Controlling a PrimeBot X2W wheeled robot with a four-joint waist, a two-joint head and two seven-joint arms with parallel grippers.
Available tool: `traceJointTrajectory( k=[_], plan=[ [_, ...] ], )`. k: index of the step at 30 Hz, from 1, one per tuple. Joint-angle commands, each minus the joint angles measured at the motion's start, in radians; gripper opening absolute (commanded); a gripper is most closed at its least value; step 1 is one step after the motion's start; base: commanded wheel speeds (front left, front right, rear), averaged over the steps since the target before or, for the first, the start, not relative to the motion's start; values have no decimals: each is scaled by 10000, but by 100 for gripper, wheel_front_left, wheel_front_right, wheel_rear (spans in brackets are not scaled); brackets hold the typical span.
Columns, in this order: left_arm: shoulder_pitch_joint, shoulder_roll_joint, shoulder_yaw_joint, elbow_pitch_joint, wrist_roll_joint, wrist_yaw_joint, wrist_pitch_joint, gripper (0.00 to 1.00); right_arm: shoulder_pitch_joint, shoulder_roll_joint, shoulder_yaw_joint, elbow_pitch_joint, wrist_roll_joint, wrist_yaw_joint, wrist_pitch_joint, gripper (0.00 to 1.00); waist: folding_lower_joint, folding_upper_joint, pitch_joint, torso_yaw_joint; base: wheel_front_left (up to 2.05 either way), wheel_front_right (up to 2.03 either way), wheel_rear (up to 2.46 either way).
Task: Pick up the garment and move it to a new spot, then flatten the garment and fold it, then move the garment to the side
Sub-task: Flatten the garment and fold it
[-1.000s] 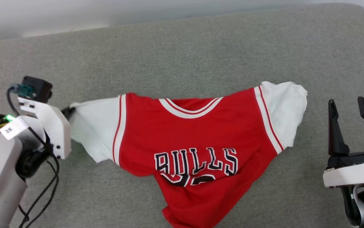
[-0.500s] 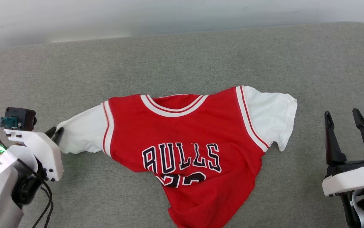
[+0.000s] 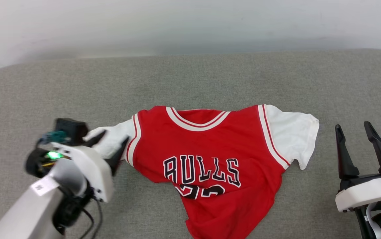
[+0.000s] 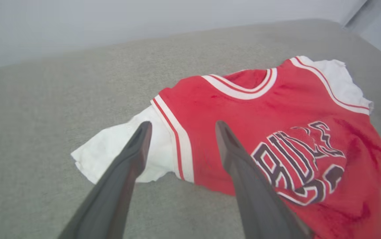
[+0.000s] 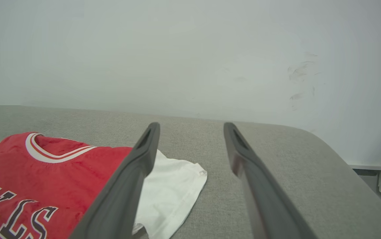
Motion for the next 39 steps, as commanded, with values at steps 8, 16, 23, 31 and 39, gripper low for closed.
traceJointTrajectory(
  k=[8,16,23,31,39],
  plan=[
    [-214,-396,-1357,-2044,-449,414,3200,100,151,-29,233,-151,67,-5,74,100,0,0,87,-120,0,0,0],
    [-591,-957,-2595,-1474,540,773,4113,100,-75,90,304,-67,90,-5,-63,100,0,0,754,-537,0,0,0],
    [-1156,-988,-3521,-668,1784,899,4719,100,-226,138,195,-115,-152,-7,-311,100,0,0,1161,-720,0,0,0],
    [-1257,-1509,-4049,158,1539,355,5127,38,-319,276,275,-43,-213,-5,-343,100,0,0,1329,-730,0,0,0],
    [-927,-1814,-4625,-155,1002,-526,5428,0,-189,195,350,220,-181,-5,-302,100,0,0,844,-518,0,0,0]
  ],
)
